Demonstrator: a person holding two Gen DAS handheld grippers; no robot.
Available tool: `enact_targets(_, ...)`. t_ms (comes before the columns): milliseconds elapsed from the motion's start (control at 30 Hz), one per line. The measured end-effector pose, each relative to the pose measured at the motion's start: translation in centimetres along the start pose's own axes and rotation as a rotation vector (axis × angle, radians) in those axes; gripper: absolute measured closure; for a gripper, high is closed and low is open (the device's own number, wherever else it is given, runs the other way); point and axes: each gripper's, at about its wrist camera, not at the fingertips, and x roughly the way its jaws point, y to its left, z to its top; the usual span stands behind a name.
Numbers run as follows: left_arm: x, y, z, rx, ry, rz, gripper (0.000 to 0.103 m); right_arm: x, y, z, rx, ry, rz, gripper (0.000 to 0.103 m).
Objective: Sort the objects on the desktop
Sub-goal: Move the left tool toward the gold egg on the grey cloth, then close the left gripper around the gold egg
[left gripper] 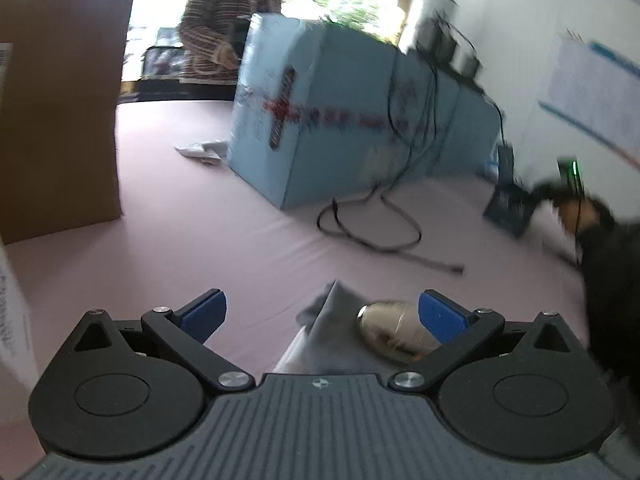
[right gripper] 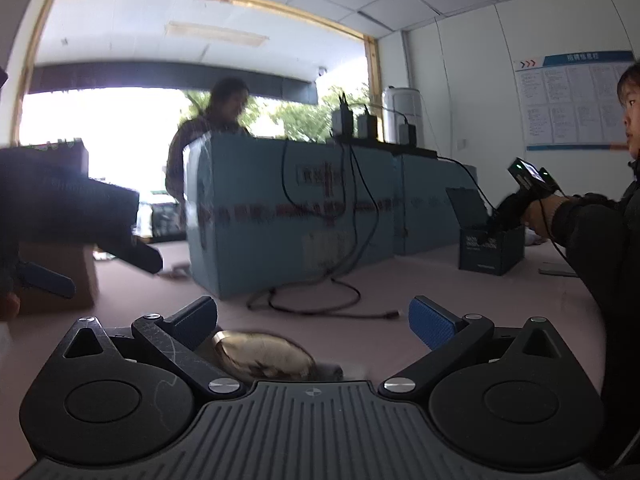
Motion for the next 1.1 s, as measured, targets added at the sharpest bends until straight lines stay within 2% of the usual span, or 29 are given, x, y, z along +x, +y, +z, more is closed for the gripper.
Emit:
enact_targets(100, 0.7, 0.6, -0.5, 0.016, 0.034, 0.005, 0.0, 1.0, 1.3, 0.5, -0.01, 0.007, -0.005, 0.0)
enact_targets(267, 1.2, 2.1, -0.3, -0.028, 0.098, -0.098, 0.0, 1.3, 4.5, 0.0, -0.112, 0.078, 0.066, 0.0)
enact_targets(433, 1.4, 2.4, 0.1, 0.011, 0.07, -0.181, 0.0, 1.7, 4.6, -0.4, -0.141, 0.089, 0.103, 0.0)
enact_targets(567, 2.2, 2.5, -0.6, 0.032, 0.085, -0.254, 0.0, 1.6, 4.1, -0.5, -0.144, 0.075, 0.118, 0.0)
enact_targets(700, 2.5, 2.6, -1.0, 0.021, 0.083, -0.31, 0.002, 2.1, 3.8, -0.8, -0.137, 0.117, 0.143, 0.003)
enact_targets(833, 2.1, 3.1, -0.7, -0.023, 0.064, -0.364, 0.006, 2.4, 2.7, -0.2, -0.082, 0.164, 0.244, 0.011)
enact_targets(933, 1.9, 3.2, -0.2, -0.06, 0.067, -0.407, 0.006, 2.6, 1.3, 0.3, -0.156, 0.132, 0.25, 0.016)
enact_targets(1000, 2.0, 2.9, 0.1, -0.061, 0.077, -0.431, 0.006, 2.7, 1.1, 0.1, -0.206, 0.131, 0.285, 0.019)
enact_targets(1067, 2.1, 2.3, 0.5, -0.048, 0.087, -0.456, 0.007, 3.8, 0.7, 0.1, -0.232, 0.159, 0.357, 0.033)
enact_targets(1100, 2.4, 1.8, 0.7, -0.041, 0.096, -0.465, 0.007, 4.5, 0.3, 0.1, -0.241, 0.177, 0.383, 0.037)
